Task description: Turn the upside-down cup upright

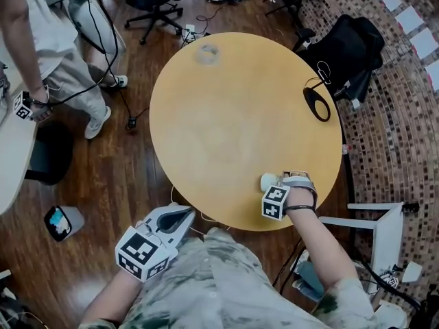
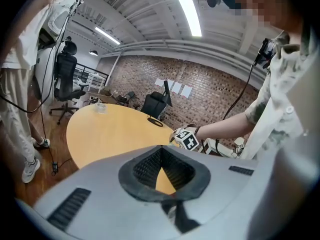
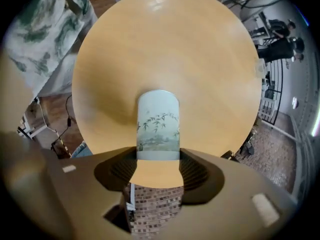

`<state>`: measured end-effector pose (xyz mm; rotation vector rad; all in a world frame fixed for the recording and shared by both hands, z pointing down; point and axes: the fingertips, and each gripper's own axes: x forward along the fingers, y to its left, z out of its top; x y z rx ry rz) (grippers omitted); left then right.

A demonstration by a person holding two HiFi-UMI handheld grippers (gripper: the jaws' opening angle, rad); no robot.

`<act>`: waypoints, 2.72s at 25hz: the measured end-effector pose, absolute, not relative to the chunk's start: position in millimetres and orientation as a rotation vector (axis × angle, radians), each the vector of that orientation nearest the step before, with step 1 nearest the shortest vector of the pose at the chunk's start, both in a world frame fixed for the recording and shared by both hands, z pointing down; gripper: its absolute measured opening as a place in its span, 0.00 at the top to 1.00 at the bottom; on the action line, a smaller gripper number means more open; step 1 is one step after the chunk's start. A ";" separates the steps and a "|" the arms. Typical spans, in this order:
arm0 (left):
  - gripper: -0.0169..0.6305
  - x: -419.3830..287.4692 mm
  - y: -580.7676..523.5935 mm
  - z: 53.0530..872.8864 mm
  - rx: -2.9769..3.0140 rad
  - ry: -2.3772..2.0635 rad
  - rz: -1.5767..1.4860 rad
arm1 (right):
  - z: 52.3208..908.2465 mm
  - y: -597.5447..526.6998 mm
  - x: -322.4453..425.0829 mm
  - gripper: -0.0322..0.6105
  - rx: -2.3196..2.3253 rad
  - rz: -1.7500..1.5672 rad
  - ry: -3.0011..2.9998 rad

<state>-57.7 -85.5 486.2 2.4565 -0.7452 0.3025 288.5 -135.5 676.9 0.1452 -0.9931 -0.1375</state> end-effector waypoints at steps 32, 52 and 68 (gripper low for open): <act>0.96 -64.6 -81.0 491.1 2.485 -0.631 0.399 | 674.9 -149.5 232.5 0.45 0.277 -0.003 -1.403; 0.96 38.7 5.8 462.0 2.487 -0.793 0.538 | 559.2 -3.8 236.2 0.49 0.864 0.450 -2.158; 0.96 -23.1 200.6 431.8 2.676 -0.507 0.452 | 478.4 241.0 96.5 0.48 1.185 0.639 -2.406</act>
